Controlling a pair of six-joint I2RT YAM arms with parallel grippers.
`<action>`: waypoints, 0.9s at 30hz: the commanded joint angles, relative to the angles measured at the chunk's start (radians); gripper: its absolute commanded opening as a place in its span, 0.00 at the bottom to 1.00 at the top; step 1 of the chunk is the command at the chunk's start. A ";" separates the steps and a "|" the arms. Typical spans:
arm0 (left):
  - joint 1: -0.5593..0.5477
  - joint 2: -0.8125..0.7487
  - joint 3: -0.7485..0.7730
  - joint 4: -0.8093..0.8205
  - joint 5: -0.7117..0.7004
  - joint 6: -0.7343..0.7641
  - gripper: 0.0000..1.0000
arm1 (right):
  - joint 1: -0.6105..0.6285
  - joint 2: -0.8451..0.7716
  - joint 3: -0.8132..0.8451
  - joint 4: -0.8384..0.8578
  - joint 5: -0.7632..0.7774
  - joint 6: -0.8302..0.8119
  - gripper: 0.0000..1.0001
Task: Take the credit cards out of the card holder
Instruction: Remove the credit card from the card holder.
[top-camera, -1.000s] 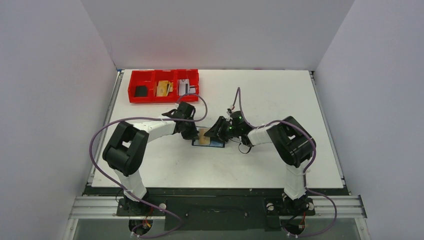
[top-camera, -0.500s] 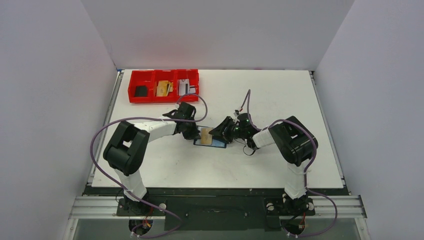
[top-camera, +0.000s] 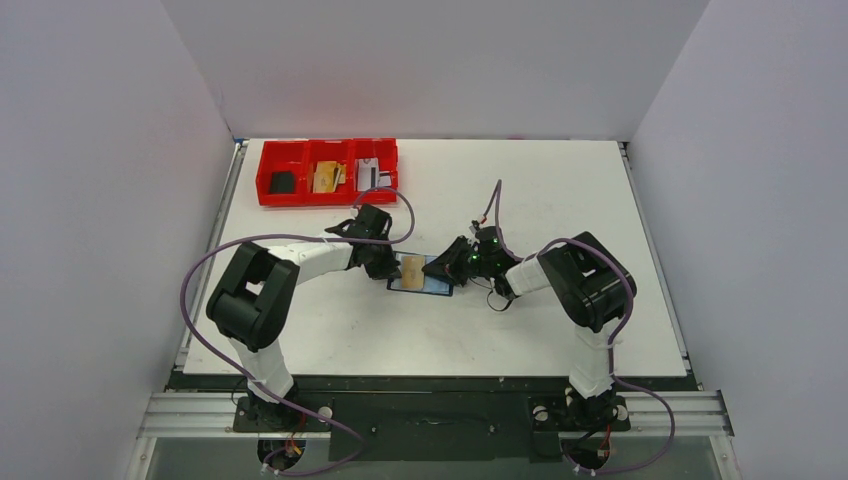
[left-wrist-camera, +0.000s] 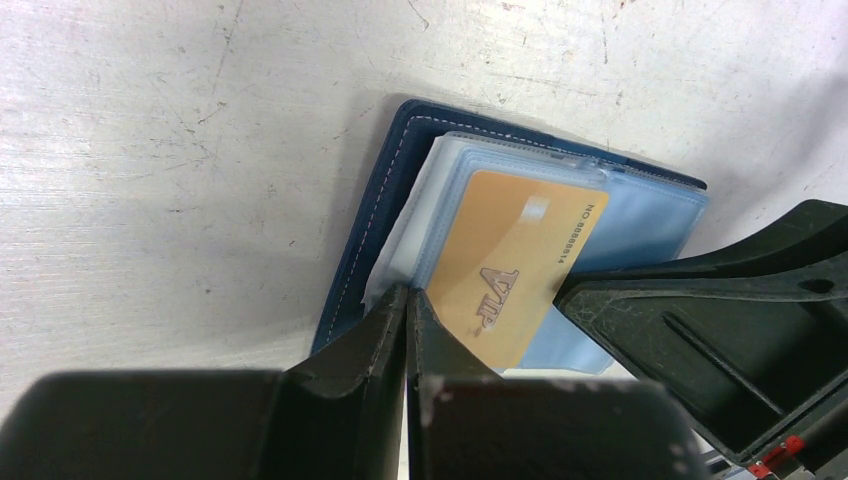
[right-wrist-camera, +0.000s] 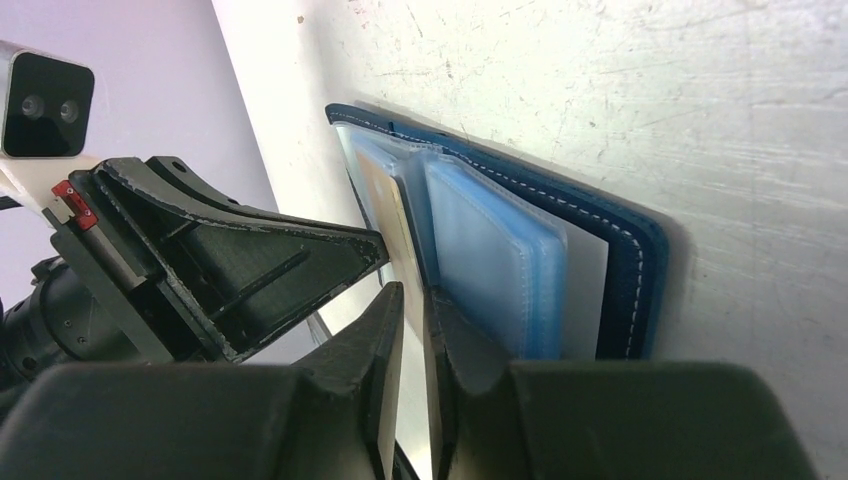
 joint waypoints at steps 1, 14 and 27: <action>-0.013 0.045 -0.045 -0.047 -0.018 0.013 0.00 | -0.007 0.007 -0.007 0.065 0.016 -0.006 0.09; -0.014 0.049 -0.042 -0.043 -0.005 0.019 0.00 | 0.007 0.032 0.018 0.041 0.010 -0.036 0.05; -0.014 0.062 -0.034 -0.041 0.002 0.023 0.00 | 0.026 0.041 0.044 0.020 0.003 -0.053 0.07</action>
